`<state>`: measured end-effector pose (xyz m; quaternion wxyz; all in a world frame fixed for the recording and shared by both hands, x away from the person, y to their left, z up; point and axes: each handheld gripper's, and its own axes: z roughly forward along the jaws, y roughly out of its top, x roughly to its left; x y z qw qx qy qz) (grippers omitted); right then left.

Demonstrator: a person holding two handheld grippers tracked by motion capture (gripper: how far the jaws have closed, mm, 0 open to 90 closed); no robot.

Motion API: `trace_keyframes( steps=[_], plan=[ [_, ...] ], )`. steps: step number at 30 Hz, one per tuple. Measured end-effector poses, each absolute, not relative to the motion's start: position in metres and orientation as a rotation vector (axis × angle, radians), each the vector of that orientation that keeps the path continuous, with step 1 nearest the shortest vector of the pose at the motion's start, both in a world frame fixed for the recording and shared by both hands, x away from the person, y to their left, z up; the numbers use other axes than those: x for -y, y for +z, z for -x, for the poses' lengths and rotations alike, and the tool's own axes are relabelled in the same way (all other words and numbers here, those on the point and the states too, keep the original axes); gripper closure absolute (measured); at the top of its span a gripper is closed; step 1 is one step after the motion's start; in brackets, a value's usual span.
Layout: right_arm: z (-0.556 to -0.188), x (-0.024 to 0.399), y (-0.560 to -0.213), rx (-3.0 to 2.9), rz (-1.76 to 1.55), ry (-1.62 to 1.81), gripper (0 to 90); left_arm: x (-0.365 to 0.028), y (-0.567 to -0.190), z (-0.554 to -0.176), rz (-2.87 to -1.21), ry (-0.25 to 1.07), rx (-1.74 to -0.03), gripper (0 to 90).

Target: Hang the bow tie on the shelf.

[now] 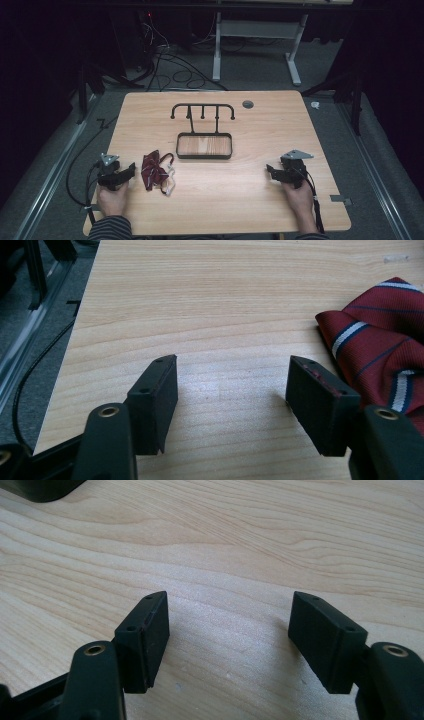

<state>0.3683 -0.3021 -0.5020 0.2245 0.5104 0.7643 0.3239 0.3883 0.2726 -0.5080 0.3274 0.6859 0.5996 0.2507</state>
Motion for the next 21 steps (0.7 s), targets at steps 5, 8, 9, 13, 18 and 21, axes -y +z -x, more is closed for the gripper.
trace_keyframes(
  steps=[5,8,9,13,18,21],
  plan=[
    [-0.368,0.302,-0.502,-2.109,-1.408,0.894,33.9,-0.273,-0.507,-0.387,-1.785,0.646,-1.568,39.1],
    [-0.368,0.302,-0.502,-2.109,-1.406,0.893,33.9,-0.273,-0.504,-0.386,-1.779,0.645,-1.560,39.5],
    [-0.368,0.302,-0.502,-2.109,-1.406,0.893,33.9,-0.273,-0.504,-0.386,-1.782,0.643,-1.555,39.5],
    [-0.368,0.302,-0.502,-2.109,-1.409,0.893,33.9,-0.272,-0.499,-0.384,-1.770,0.642,-1.544,40.0],
    [-0.368,0.302,-0.502,-2.108,-1.409,0.893,33.8,-0.272,-0.491,-0.382,-1.757,0.634,-1.524,41.0],
    [-0.368,0.302,-0.502,-2.108,-1.410,0.893,33.9,-0.271,-0.484,-0.379,-1.755,0.624,-1.505,42.3]
  ],
)
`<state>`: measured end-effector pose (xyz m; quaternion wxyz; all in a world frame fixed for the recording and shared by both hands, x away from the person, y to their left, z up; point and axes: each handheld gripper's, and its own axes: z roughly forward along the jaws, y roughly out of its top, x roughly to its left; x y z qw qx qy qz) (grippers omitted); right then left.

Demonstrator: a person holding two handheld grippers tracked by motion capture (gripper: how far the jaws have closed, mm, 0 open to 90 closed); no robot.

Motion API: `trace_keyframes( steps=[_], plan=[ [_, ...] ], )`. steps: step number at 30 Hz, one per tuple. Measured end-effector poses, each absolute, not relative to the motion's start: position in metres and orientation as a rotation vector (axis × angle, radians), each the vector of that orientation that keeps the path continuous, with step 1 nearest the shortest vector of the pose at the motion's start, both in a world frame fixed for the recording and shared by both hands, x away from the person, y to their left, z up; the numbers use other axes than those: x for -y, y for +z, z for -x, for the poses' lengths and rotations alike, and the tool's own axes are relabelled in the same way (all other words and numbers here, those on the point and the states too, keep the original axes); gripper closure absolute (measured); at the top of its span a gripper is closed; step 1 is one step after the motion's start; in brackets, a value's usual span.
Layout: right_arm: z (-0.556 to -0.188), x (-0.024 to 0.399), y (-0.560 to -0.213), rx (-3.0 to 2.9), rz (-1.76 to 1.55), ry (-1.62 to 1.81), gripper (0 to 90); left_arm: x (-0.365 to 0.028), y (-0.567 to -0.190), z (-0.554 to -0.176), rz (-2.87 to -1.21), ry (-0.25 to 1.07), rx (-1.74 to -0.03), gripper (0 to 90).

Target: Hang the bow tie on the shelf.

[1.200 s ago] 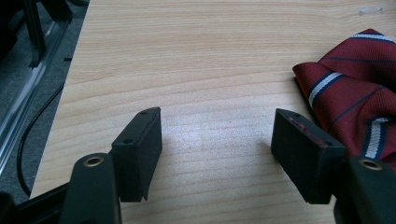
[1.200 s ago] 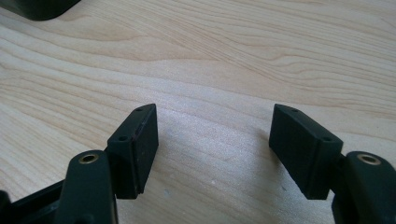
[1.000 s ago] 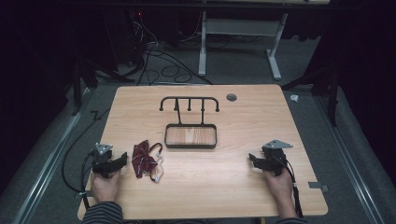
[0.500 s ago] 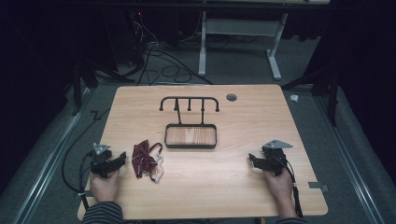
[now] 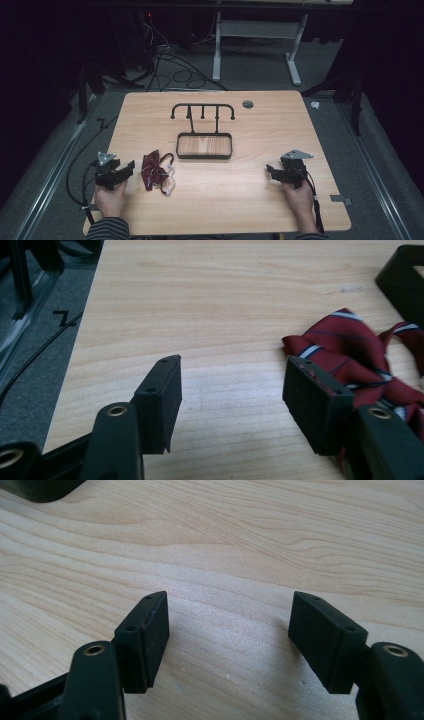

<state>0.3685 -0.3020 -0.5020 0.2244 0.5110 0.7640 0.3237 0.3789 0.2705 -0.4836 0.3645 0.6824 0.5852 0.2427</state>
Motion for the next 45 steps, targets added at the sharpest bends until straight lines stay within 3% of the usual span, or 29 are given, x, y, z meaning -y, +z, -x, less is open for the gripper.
trace_keyframes(
  steps=[45],
  plan=[
    [-0.369,0.302,-0.502,-2.107,-1.410,0.893,33.9,-0.212,-0.444,-0.378,-1.855,0.516,-1.246,47.7]
  ],
)
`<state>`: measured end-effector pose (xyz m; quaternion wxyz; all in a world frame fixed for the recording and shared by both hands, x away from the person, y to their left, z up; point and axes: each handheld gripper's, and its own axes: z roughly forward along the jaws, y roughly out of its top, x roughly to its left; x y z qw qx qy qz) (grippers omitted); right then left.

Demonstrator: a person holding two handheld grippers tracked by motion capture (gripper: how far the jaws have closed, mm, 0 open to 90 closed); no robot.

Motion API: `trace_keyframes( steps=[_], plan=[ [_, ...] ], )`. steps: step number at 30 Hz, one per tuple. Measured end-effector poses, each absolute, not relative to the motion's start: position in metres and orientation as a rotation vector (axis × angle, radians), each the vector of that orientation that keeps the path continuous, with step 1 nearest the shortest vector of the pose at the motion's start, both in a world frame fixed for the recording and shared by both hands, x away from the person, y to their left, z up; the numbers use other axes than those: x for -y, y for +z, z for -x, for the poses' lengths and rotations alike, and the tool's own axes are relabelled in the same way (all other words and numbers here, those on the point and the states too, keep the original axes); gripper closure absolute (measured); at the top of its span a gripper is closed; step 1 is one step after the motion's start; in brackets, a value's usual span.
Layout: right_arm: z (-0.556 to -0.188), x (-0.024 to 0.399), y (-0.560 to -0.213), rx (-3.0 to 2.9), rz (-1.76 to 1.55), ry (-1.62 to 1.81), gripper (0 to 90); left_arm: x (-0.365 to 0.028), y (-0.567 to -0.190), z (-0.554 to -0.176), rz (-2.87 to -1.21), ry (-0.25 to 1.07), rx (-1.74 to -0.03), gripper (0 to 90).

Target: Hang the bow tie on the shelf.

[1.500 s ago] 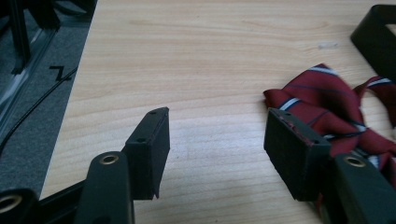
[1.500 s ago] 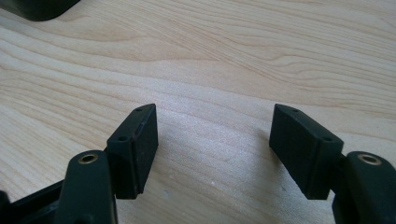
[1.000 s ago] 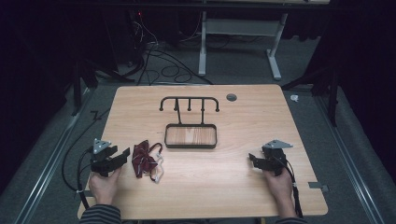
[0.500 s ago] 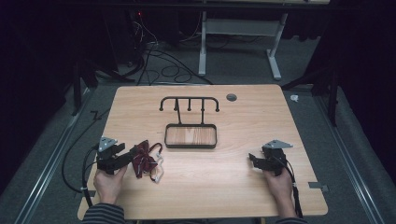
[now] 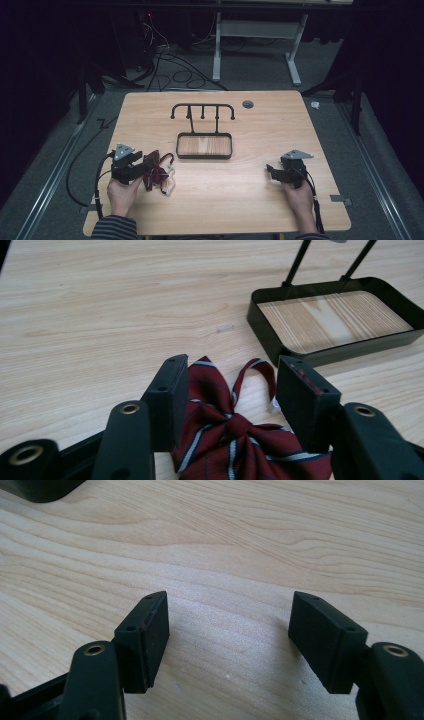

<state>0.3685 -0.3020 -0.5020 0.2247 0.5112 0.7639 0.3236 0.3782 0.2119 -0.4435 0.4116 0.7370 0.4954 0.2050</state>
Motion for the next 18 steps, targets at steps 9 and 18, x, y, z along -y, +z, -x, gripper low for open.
trace_keyframes(
  steps=[9,18],
  plan=[
    [-0.369,0.302,-0.502,-2.107,-1.410,0.892,33.9,-0.196,-0.442,-0.383,-1.904,0.470,-1.175,49.1],
    [-0.369,0.301,-0.502,-2.089,-1.427,0.885,33.9,-0.183,-0.440,-0.389,-1.945,0.479,-1.155,49.8]
  ],
)
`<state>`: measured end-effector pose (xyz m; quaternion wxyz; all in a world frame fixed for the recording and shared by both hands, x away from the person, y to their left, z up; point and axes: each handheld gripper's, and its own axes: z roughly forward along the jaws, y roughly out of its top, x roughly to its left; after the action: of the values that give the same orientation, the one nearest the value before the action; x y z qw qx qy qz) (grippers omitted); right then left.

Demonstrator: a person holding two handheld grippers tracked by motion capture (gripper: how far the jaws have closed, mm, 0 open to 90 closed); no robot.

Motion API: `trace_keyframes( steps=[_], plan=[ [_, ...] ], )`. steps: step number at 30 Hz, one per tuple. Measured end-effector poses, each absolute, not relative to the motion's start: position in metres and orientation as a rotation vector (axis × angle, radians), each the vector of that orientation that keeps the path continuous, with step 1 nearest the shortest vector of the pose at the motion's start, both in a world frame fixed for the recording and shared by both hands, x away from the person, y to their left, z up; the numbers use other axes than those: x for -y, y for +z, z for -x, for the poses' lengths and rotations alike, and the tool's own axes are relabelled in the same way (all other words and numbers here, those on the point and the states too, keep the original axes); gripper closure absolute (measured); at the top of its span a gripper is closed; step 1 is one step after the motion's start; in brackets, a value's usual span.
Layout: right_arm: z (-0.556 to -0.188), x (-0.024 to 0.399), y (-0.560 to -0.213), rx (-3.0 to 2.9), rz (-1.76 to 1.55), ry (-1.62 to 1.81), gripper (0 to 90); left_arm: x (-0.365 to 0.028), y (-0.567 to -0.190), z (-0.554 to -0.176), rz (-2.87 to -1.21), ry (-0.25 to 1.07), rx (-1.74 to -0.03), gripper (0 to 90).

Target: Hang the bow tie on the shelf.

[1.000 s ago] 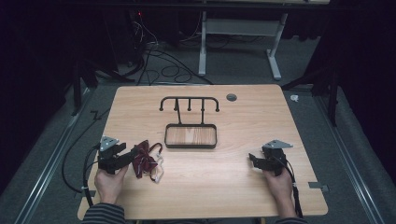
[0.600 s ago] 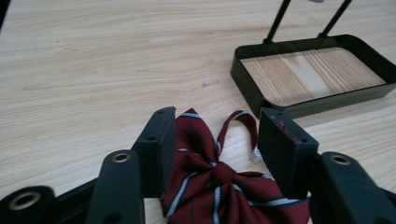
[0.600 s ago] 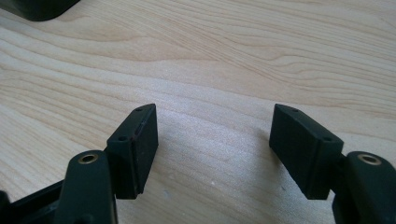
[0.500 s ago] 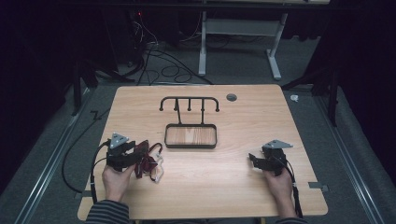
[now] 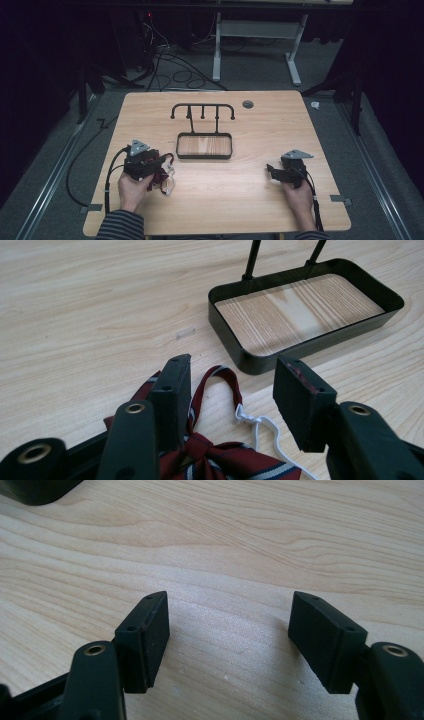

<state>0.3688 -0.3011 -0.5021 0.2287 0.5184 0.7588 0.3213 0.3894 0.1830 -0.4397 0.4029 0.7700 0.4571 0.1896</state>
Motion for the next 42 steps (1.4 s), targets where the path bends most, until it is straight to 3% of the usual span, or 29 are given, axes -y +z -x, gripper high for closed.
trace_keyframes(
  steps=[10,25,42],
  plan=[
    [-0.368,0.300,-0.502,-2.085,-1.434,0.879,32.6,-0.176,-0.450,-0.405,-1.977,0.451,-1.182,49.9],
    [-0.367,0.299,-0.502,-2.083,-1.435,0.880,32.5,-0.165,-0.465,-0.430,-2.072,0.439,-1.218,57.1],
    [-0.367,0.299,-0.502,-2.082,-1.437,0.880,32.5,-0.165,-0.483,-0.444,-2.095,0.401,-1.251,73.7]
  ],
)
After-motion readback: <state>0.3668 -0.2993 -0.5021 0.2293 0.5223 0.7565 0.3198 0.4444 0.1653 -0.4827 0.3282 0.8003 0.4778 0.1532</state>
